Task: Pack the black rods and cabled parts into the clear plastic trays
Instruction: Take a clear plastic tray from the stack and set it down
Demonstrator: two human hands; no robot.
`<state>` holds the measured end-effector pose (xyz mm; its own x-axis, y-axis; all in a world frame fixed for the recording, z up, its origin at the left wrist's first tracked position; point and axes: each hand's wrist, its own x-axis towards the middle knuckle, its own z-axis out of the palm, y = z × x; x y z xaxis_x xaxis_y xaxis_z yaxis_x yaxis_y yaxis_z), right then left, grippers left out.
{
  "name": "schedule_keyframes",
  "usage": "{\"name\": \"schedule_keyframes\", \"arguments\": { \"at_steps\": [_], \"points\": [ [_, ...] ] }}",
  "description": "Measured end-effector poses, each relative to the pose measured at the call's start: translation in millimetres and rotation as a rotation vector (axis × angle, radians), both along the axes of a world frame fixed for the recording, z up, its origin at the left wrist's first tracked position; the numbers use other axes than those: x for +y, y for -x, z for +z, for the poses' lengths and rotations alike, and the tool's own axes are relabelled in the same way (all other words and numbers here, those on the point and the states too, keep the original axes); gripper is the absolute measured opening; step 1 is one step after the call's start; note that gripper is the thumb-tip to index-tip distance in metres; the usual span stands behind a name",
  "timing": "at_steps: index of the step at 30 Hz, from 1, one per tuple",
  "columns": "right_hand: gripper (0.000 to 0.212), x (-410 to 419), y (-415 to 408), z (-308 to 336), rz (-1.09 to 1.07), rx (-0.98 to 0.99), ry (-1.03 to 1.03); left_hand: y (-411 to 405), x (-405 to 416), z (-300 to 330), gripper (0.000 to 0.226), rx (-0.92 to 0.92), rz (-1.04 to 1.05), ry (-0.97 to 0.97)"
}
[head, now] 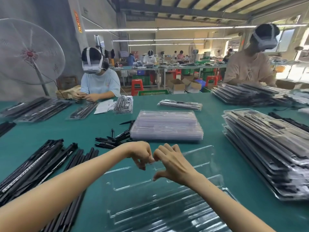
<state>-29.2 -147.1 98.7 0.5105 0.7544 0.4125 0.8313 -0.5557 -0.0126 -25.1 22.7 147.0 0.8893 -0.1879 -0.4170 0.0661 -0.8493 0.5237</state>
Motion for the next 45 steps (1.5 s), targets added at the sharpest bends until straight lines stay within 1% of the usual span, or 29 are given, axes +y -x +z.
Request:
{"name": "schedule_keyframes", "arguments": {
  "at_steps": [3,5,7,10,12,13,15,16,18,20,22,26,28,30,32,34,35,38,39,42,43,44,45],
  "points": [
    [0.059,-1.5,2.3,2.4,0.02,0.024,-0.012,3.5,0.3,2.8,0.022,-0.048,-0.039,-0.012],
    [0.06,-3.2,2.0,5.3,0.014,0.045,-0.002,6.4,0.5,7.1,0.014,-0.036,-0.105,-0.021],
    [0.06,-3.8,1.5,7.5,0.008,0.064,0.013,8.3,2.9,9.8,0.015,0.047,-0.153,0.03],
    [0.059,-2.8,1.6,9.9,0.003,0.057,0.045,8.0,12.4,17.8,0.013,0.273,-0.179,0.19],
    [0.057,-2.4,2.1,10.3,-0.005,0.053,0.053,7.0,19.7,23.3,0.018,0.353,-0.221,0.253],
    [0.056,-2.1,2.2,10.1,-0.005,0.058,0.056,7.3,21.5,23.6,0.021,0.347,-0.244,0.256],
    [0.057,-1.0,2.1,10.5,-0.018,0.079,0.07,9.9,17.7,17.2,0.015,0.246,-0.219,0.231],
    [0.058,-0.3,1.8,11.1,-0.029,0.095,0.079,11.2,13.8,11.7,0.013,0.172,-0.166,0.212],
    [0.06,1.7,2.6,12.9,-0.042,0.125,0.084,12.9,6.4,2.3,0.02,0.063,-0.05,0.166],
    [0.057,3.1,7.7,15.6,-0.024,0.12,0.08,13.5,6.2,-2.4,0.022,0.026,0.043,0.155],
    [0.052,3.1,15.7,18.5,0.038,0.095,0.06,14.1,12.9,-1.9,0.018,0.006,0.098,0.145],
    [0.042,-1.8,31.7,28.8,0.16,0.105,0.116,16.6,17.3,-3.7,0.024,0.049,0.055,0.097],
    [0.032,-5.5,37.2,35.1,0.206,0.144,0.132,17.0,14.0,-4.0,0.02,0.042,0.037,0.05],
    [0.025,-8.1,39.9,40.7,0.212,0.209,0.138,14.8,9.3,-4.4,0.018,0.012,0.047,0.032],
    [0.023,-9.2,39.5,43.5,0.211,0.267,0.156,9.9,4.1,-3.2,0.019,-0.041,0.031,-0.007],
    [0.023,-10.0,33.6,43.5,0.19,0.296,0.156,2.3,0.4,2.0,0.018,-0.095,-0.03,-0.079],
    [0.025,-10.2,28.8,44.4,0.161,0.312,0.153,0.1,-2.2,5.8,0.018,-0.085,-0.076,-0.102],
    [0.038,-7.6,11.1,48.7,0.066,0.351,0.212,-2.2,-9.2,12.2,0.023,0.036,-0.182,-0.101],
    [0.039,-5.7,7.8,48.8,0.063,0.366,0.225,-0.4,-9.6,13.0,0.026,0.126,-0.18,-0.069],
    [0.034,-2.9,5.8,47.0,0.115,0.393,0.206,7.4,2.6,16.1,0.029,0.523,-0.223,0.133],
    [0.03,-3.2,8.1,48.6,0.135,0.397,0.193,9.0,9.1,19.0,0.031,0.63,-0.257,0.21],
    [0.027,-3.2,10.0,51.6,0.157,0.404,0.172,10.4,14.2,22.7,0.033,0.698,-0.29,0.277],
    [0.024,-2.7,12.2,55.6,0.178,0.414,0.158,12.0,16.6,25.5,0.032,0.729,-0.326,0.322]
  ]
}}
